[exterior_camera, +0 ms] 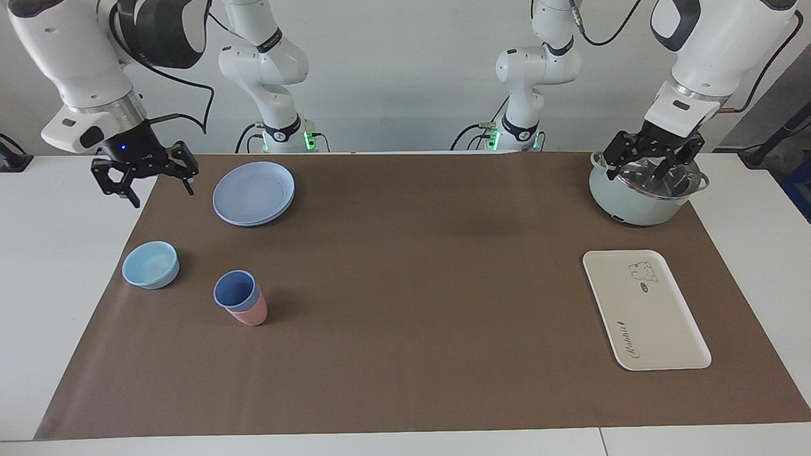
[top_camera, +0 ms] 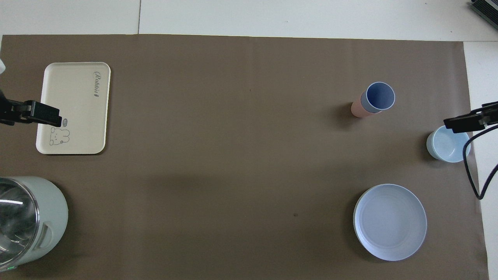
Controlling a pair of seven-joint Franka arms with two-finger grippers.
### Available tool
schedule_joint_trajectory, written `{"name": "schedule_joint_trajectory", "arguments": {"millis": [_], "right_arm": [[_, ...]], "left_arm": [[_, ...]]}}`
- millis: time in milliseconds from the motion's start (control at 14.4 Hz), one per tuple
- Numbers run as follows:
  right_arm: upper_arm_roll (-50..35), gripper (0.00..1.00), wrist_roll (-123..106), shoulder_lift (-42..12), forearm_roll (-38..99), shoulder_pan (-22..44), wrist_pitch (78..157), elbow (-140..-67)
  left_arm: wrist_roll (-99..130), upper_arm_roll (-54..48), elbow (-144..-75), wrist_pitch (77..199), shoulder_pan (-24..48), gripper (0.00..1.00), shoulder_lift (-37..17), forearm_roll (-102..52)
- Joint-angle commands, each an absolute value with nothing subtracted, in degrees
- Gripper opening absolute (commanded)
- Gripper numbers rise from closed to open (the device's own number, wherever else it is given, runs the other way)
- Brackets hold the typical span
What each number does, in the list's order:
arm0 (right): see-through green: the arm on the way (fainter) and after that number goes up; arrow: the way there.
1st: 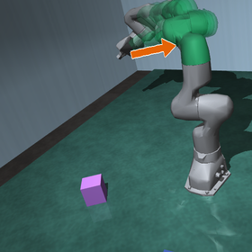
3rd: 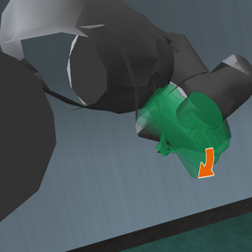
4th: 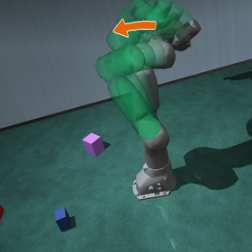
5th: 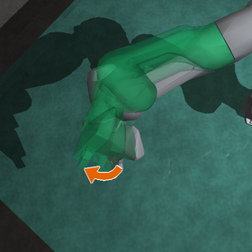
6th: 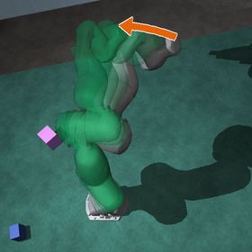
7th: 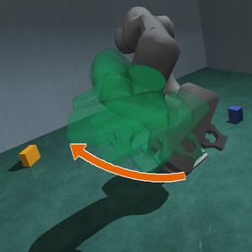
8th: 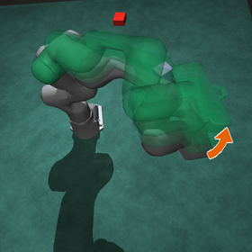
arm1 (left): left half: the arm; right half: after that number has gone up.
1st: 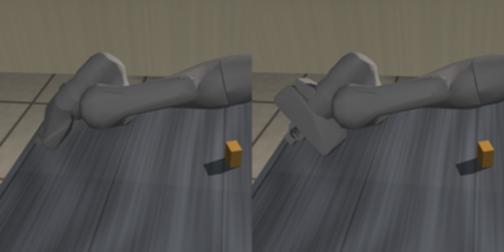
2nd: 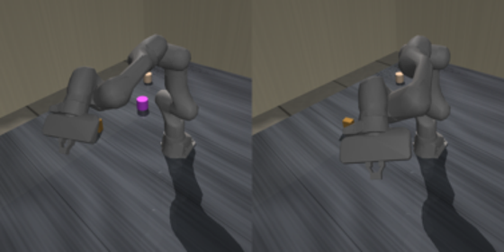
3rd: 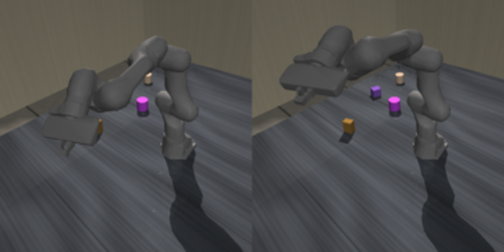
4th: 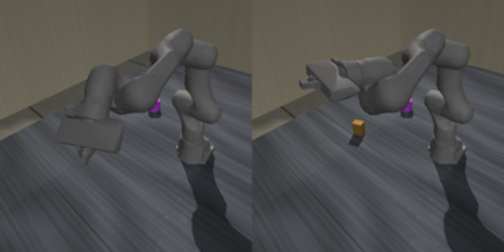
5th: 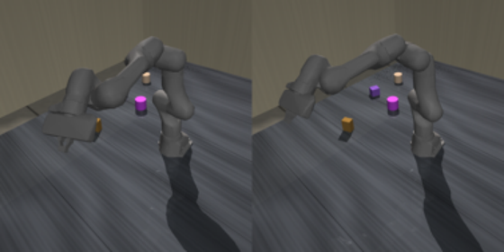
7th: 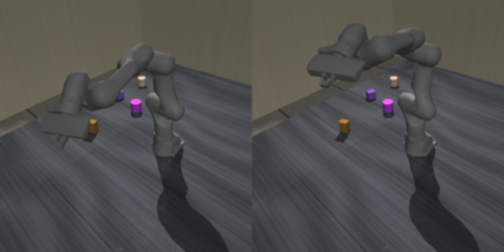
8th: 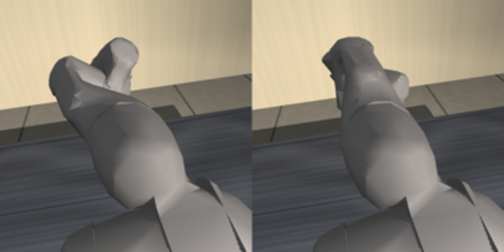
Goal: Place cup on tray
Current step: 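Move the right gripper from rest toward the blue-and-pink cup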
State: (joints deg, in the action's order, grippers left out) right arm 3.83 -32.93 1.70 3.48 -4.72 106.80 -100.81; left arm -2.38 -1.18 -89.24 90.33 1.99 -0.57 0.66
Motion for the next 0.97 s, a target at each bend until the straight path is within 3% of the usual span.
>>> {"name": "schedule_joint_trajectory", "arguments": {"millis": [0,348,905], "right_arm": [[3.52,1.00,-46.01,2.90,10.00,-8.95,114.06,-107.48],[3.52,1.00,-71.84,-4.99,29.93,-13.70,120.58,-108.72],[3.43,1.00,-100.59,-17.56,58.23,-15.82,120.15,-108.54]], "left_arm": [[-2.02,-1.05,-90.79,90.53,1.85,1.00,0.88,0.35],[-2.02,-1.06,-90.79,90.61,1.85,1.00,0.88,0.35],[-2.02,-1.05,-90.79,90.53,1.85,1.00,0.88,0.35]]}}
